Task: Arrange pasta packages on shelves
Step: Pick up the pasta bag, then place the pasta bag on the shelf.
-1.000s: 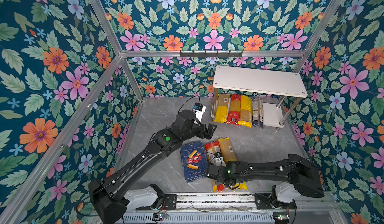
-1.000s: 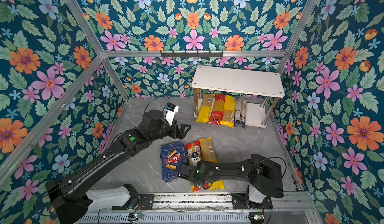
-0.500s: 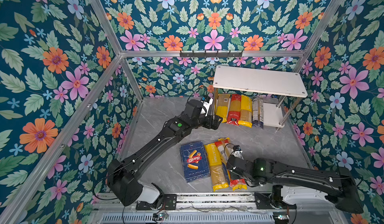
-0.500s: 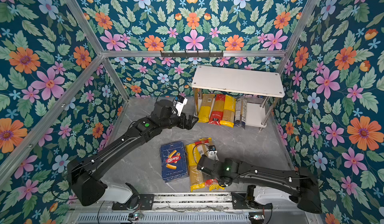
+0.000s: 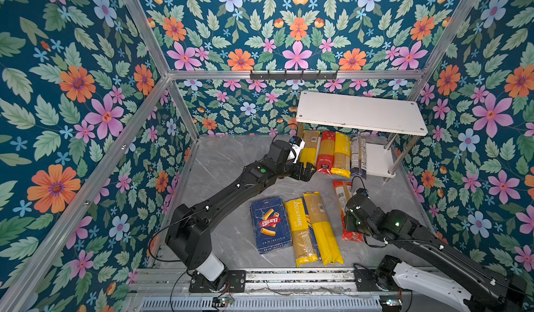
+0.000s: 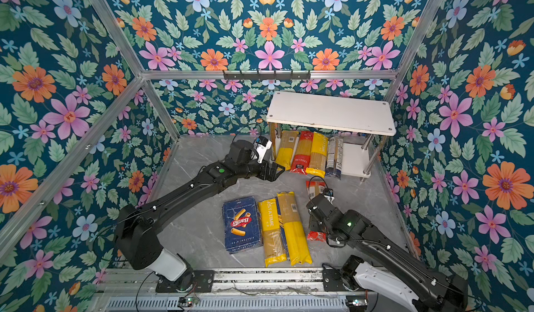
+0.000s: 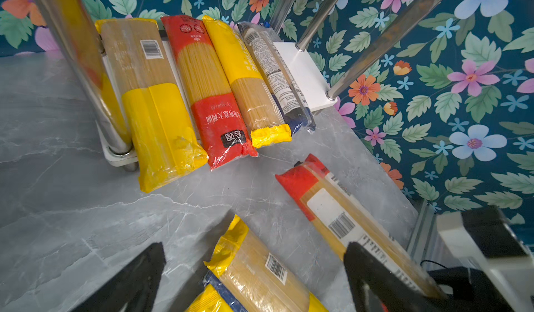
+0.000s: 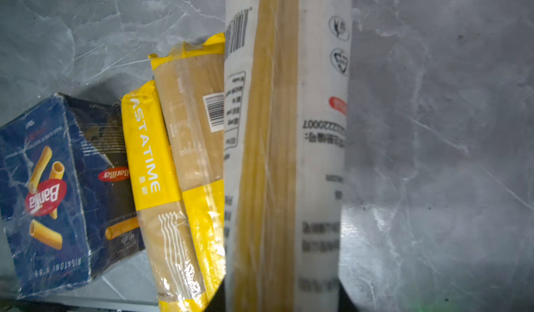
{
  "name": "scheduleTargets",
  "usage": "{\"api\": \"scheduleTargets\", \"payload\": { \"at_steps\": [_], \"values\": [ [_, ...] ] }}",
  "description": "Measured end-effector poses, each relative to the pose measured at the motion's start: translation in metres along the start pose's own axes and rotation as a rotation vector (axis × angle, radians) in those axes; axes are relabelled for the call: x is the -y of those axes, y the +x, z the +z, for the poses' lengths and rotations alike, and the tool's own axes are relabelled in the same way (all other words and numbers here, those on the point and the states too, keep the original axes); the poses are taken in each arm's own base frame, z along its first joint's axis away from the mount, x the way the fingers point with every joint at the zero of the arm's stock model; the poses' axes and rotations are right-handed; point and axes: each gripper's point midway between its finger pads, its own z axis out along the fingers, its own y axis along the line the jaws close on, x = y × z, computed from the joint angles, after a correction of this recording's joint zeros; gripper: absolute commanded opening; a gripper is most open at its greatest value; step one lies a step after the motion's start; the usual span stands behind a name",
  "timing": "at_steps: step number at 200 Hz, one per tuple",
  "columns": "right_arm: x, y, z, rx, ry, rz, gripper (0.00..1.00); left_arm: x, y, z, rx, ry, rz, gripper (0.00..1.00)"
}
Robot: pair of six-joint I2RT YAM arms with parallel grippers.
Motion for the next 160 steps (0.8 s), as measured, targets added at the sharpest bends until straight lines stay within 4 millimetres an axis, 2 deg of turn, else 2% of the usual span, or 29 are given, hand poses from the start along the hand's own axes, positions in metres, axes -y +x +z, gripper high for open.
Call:
{"api": "scheduleTargets", "payload": {
  "at_steps": [38, 69, 87, 125, 160],
  "values": [
    [0.007, -0.027, -0.008, 0.038, -0.008, 0.038, 0.26, -0.003, 0.014, 0.017, -0.045, 0.022, -0.010, 1.00],
    [-0.004, -0.045, -0.021, 0.079, -0.047, 0.004, 0.26, -0.001, 0.017, 0.019, -0.054, 0.037, -0.026, 1.00],
    [-0.004, -0.052, -0.025, 0.096, -0.046, -0.007, 0.26, 0.000, 0.018, 0.017, -0.054, 0.046, -0.025, 1.00],
    [0.014, -0.074, -0.020, 0.129, 0.006, 0.040, 0.26, 0.007, 0.011, 0.021, -0.046, 0.083, -0.020, 1.00],
    [0.033, -0.108, -0.014, 0.182, 0.042, 0.110, 0.25, 0.014, 0.002, 0.032, -0.043, 0.125, -0.018, 1.00]
  ]
}}
